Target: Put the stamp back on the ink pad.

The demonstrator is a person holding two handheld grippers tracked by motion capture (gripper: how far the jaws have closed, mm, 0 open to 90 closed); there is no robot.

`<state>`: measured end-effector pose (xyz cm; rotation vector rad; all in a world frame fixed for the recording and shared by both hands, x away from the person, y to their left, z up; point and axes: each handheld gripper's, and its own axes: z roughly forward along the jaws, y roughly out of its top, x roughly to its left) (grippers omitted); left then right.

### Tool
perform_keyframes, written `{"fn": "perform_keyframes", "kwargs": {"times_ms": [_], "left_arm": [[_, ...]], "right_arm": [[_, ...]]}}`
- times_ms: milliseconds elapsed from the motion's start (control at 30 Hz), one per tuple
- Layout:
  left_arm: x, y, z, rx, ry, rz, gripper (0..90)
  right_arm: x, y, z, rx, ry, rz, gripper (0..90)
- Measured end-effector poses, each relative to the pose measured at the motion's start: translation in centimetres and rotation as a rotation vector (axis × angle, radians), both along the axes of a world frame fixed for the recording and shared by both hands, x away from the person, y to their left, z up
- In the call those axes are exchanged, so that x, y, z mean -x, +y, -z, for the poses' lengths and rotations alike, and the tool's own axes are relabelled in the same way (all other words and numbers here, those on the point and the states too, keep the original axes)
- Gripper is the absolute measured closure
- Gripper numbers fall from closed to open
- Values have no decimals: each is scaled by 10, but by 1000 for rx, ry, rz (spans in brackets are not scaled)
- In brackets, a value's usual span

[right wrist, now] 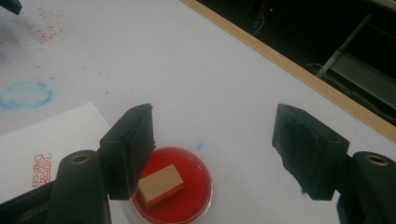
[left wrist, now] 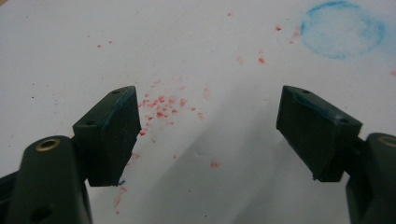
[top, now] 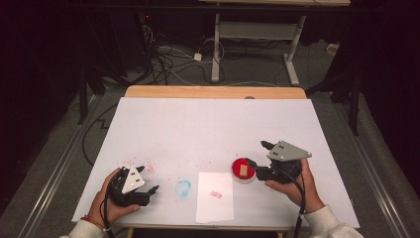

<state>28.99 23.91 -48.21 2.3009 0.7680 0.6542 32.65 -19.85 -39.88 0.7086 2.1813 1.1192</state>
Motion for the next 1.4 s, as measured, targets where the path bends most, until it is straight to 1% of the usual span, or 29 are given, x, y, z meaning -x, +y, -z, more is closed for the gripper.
{"fn": "perform_keyframes", "kwargs": {"times_ms": [67, 200, 267, 367, 433, 500, 567, 633, 667, 733, 833, 867, 900, 933, 1000, 1100, 1133, 1167, 1400], "left_arm": [[0, 0, 0, 1, 0, 1, 208], [0, 0, 0, 8, -1, -1, 208], [-1, 0, -1, 13, -1, -3, 208], [-1, -1, 0, 14, 1, 0, 208], [-2, -1, -1, 16, 0, 2, 208], [-3, -1, -1, 19, -3, 0, 208], [-3, -1, -2, 23, -5, -1, 208], [-3, -1, -1, 17, -2, 0, 208], [-2, -1, -1, 15, -2, 1, 208], [-1, -1, -1, 10, -3, 2, 208], [1, -1, -3, 19, -11, 1, 208], [2, -1, -3, 21, -14, 1, 208], [3, 0, -3, 15, -13, 3, 208], [4, 0, -3, 16, -14, 4, 207], [4, -1, -4, 19, -16, 6, 207], [4, -2, -4, 14, -18, 10, 207], [4, -2, -4, 11, -16, 11, 207], [3, -2, -3, 17, -15, 6, 206], [2, -2, -2, 13, -9, 4, 206]], "right_arm": [[2, -2, -1, 8, -7, 9, 299], [7, -8, 0, 8, -19, 21, 292], [11, -11, 1, 25, -29, 31, 291], [15, -19, 5, 35, -44, 63, 282], [18, -25, 10, 20, -39, 71, 272], [20, -31, 15, 18, -44, 94, 269], [21, -38, 22, 5, -37, 98, 257], [23, -43, 28, 22, -52, 116, 243], [24, -45, 31, 24, -51, 121, 234], [26, -52, 38, 11, -46, 130, 222], [31, -61, 49, 21, -48, 156, 189], [33, -64, 53, 16, -47, 161, 182], [35, -66, 55, 7, -35, 163, 177], [37, -68, 58, 10, -33, 161, 174], [40, -69, 62, 25, -34, 167, 170], [44, -69, 65, 32, -32, 171, 169], [44, -69, 66, 33, -29, 171, 170], [43, -69, 66, 37, -29, 163, 169], [40, -68, 67, 38, -24, 164, 171]]}}
